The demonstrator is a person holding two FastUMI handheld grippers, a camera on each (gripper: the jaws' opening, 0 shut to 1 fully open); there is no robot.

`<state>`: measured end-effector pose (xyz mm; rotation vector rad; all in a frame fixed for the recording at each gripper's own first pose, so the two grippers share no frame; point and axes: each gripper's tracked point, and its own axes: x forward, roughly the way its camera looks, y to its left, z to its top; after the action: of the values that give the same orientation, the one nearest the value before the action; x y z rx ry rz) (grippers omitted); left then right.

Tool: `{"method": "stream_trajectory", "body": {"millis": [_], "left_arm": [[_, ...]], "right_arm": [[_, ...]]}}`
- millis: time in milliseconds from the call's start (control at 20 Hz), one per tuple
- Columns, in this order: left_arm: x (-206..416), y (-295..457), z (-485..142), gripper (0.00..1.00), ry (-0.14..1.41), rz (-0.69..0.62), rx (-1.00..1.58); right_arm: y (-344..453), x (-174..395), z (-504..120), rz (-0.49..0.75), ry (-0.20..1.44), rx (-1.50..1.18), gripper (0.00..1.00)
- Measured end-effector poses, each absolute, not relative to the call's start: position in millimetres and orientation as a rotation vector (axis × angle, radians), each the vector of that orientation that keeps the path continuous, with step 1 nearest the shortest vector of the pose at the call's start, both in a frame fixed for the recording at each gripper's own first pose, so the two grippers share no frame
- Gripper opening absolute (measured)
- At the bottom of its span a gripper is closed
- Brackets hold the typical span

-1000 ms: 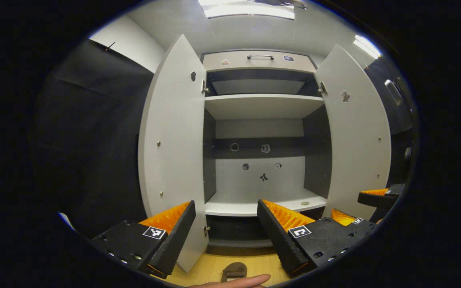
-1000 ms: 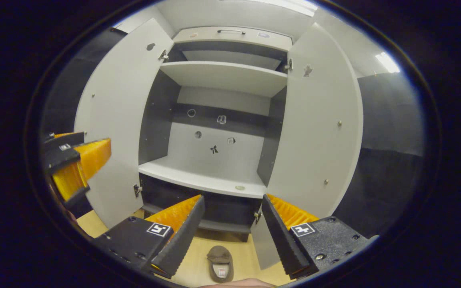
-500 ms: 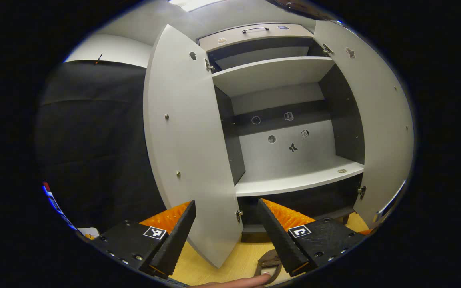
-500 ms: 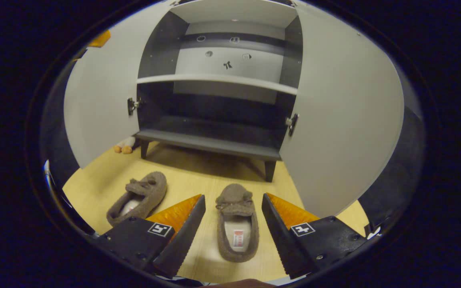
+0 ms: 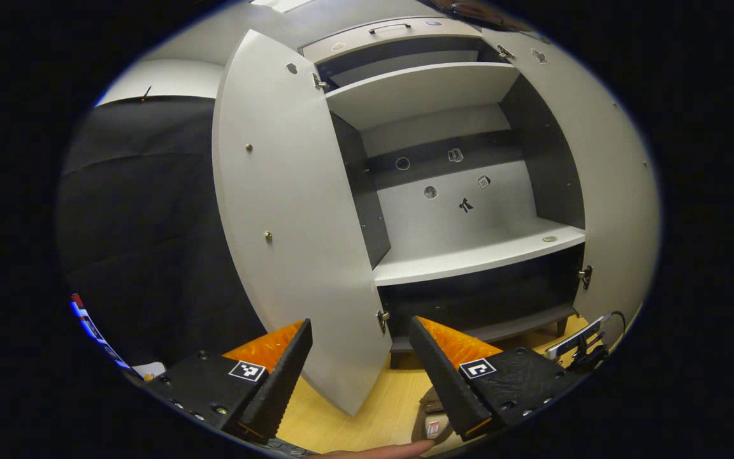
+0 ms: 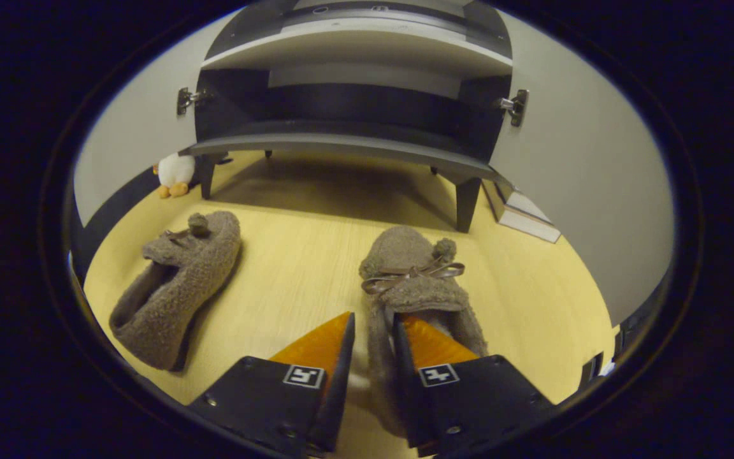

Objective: Grab one shoe with the right hand and put it into the shoe cabinet, grab the other shoe with the left hand and put it into the shoe cabinet; then close the right door with the right hand and the left door with the left hand.

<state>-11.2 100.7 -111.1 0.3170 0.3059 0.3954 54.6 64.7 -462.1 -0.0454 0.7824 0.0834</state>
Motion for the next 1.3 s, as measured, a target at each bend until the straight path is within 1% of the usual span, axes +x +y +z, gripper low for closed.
{"method": "stream_trajectory", "body": {"millis": [100, 150, 200, 250, 350, 500, 600, 850, 1000, 1100, 1200, 1300], "left_arm": [[-9.7, 98.1, -113.8, 0.95, 0.317, 0.391, 0.311], [-9.6, 95.9, -115.1, 0.95, 0.321, 0.390, 0.307], [-10.0, 94.4, -115.0, 0.95, 0.321, 0.390, 0.307], [-10.8, 93.0, -115.0, 0.95, 0.322, 0.390, 0.307], [-12.4, 90.6, -115.0, 0.95, 0.326, 0.386, 0.311], [-13.9, 89.3, -105.8, 0.95, 0.303, 0.383, 0.317], [-14.5, 88.5, -93.3, 0.93, 0.272, 0.381, 0.317], [-18.7, 87.3, -75.6, 0.93, 0.235, 0.352, 0.309], [-22.5, 87.1, -69.9, 0.93, 0.211, 0.333, 0.323], [-26.5, 79.2, -80.7, 0.93, 0.251, 0.283, 0.322], [-35.7, 78.2, -82.0, 0.93, 0.257, 0.263, 0.338], [-42.3, 82.8, -82.8, 0.93, 0.243, 0.272, 0.375]], "right_arm": [[62.1, 55.8, -461.9, 0.054, 0.770, -0.079, 0.22], [59.9, 56.0, -461.8, 0.029, 0.769, -0.081, 0.18], [57.7, 54.1, -461.9, 0.019, 0.777, -0.100, 0.10], [56.8, 52.3, -460.7, 0.017, 0.775, -0.115, 0.08], [54.7, 49.1, -451.7, 0.021, 0.772, -0.126, 0.07], [53.1, 42.7, -415.5, 0.045, 0.748, -0.104, 0.06], [47.7, 43.0, -376.9, 0.049, 0.690, -0.096, 0.06], [27.8, 59.5, -268.0, 0.042, 0.507, -0.160, 0.06], [18.3, 85.3, -202.4, 0.027, 0.413, -0.153, 0.06], [22.1, 105.4, -159.7, 0.037, 0.377, -0.101, 0.06], [27.8, 138.7, -120.1, 0.046, 0.326, -0.096, 0.06], [35.8, 180.0, -81.6, 0.058, 0.248, -0.086, 0.06]]}}
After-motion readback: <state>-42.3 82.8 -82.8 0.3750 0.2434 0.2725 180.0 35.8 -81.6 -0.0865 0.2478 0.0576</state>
